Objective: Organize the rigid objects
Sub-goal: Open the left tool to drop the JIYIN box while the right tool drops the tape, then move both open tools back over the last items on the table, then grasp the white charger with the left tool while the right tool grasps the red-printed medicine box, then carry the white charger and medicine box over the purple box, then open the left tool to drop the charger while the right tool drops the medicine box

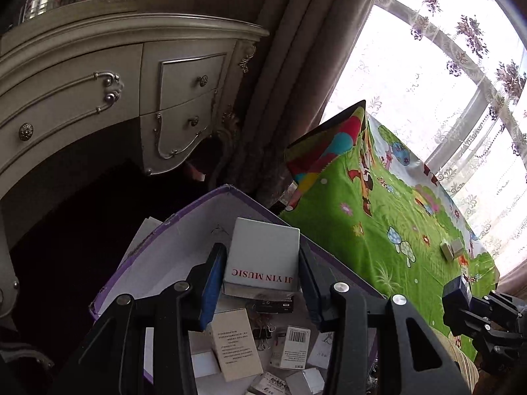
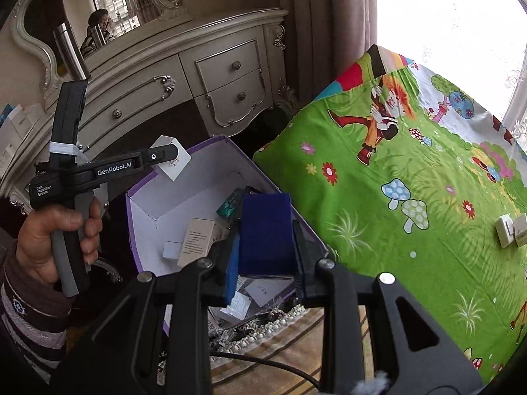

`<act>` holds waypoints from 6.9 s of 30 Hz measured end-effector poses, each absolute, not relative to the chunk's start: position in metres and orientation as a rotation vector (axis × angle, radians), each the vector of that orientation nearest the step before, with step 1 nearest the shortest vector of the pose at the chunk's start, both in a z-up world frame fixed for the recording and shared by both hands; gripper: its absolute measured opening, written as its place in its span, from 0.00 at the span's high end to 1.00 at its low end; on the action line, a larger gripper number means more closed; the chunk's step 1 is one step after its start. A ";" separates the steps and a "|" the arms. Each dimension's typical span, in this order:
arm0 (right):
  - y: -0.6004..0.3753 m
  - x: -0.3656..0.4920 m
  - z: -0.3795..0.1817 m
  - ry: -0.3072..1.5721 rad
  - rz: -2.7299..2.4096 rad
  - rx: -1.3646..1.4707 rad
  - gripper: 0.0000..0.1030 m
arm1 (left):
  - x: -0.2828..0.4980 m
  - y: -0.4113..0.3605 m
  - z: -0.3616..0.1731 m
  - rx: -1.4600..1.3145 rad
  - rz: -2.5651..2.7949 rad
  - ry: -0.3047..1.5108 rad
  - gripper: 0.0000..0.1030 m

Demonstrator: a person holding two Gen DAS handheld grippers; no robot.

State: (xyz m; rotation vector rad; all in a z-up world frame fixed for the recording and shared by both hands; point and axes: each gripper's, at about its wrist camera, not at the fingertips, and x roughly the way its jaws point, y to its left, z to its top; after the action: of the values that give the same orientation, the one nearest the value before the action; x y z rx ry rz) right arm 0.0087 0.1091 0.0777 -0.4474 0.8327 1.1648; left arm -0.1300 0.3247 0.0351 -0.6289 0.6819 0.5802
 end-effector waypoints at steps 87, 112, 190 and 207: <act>-0.151 0.247 0.081 0.858 0.536 -0.120 0.11 | 0.186 0.065 0.048 -0.255 -0.096 0.892 0.23; -0.157 0.433 0.005 0.935 0.615 -0.117 0.04 | 0.369 -0.032 -0.023 0.039 -0.334 0.941 0.13; 0.000 0.090 0.104 0.812 0.885 -0.253 0.30 | -0.043 0.229 0.051 -0.391 0.386 0.837 0.37; 0.121 -0.012 0.064 0.869 1.121 -0.479 0.30 | -0.114 0.316 0.011 -0.536 0.669 0.833 0.37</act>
State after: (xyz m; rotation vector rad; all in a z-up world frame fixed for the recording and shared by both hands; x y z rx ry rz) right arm -0.0121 0.1211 0.0645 -0.4795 0.8686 1.1213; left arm -0.1142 0.3157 0.0109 -0.5365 0.8333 0.6695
